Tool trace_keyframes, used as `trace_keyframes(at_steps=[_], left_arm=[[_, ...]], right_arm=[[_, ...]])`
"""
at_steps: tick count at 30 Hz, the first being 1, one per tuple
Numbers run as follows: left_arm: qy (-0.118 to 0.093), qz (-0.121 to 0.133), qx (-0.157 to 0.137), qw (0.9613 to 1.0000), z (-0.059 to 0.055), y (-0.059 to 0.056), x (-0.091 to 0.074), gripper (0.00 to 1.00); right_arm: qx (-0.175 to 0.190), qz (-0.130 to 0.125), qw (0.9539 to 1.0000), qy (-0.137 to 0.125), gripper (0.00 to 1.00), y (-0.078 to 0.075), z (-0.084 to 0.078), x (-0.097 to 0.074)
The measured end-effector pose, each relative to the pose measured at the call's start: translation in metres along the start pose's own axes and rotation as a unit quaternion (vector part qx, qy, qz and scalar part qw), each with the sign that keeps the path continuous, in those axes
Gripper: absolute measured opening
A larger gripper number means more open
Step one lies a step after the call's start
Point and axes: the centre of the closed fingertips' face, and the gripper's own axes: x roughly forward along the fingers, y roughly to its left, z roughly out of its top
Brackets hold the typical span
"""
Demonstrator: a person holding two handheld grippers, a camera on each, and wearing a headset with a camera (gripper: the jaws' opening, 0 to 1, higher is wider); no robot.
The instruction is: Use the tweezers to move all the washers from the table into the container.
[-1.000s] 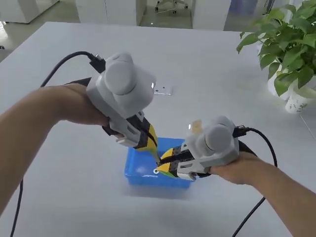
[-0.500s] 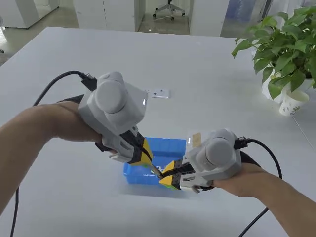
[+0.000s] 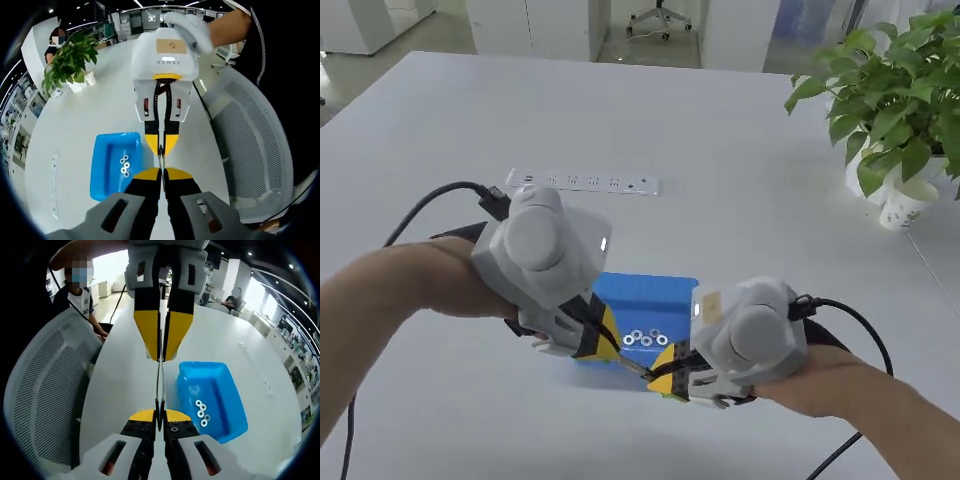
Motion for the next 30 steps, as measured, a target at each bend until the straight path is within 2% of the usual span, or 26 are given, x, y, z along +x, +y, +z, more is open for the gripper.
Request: trace_keyframes(at_steps=[6, 10, 15, 24, 30], left_arm=[[0.013, -0.006, 0.010, 0.9998, -0.007, -0.007, 0.009, 0.07], [0.014, -0.008, 0.011, 0.9998, -0.010, -0.013, 0.013, 0.08], [0.032, -0.010, 0.012, 0.9994, -0.022, -0.020, 0.020, 0.07], [0.039, -0.005, 0.012, 0.9991, -0.036, -0.028, 0.032, 0.07], [0.032, -0.003, 0.008, 0.9995, -0.043, -0.032, 0.038, 0.06]], right_arm=[[-0.005, 0.007, 0.9999, 0.010, 0.06, 0.007, -0.004, 0.000], [-0.009, 0.013, 0.9996, 0.022, 0.06, 0.012, -0.007, 0.002], [-0.013, 0.020, 0.9993, 0.028, 0.06, 0.018, -0.009, 0.002], [-0.025, 0.027, 0.9986, 0.039, 0.06, 0.029, -0.013, 0.006], [-0.030, 0.025, 0.9985, 0.038, 0.06, 0.033, -0.017, 0.009]])
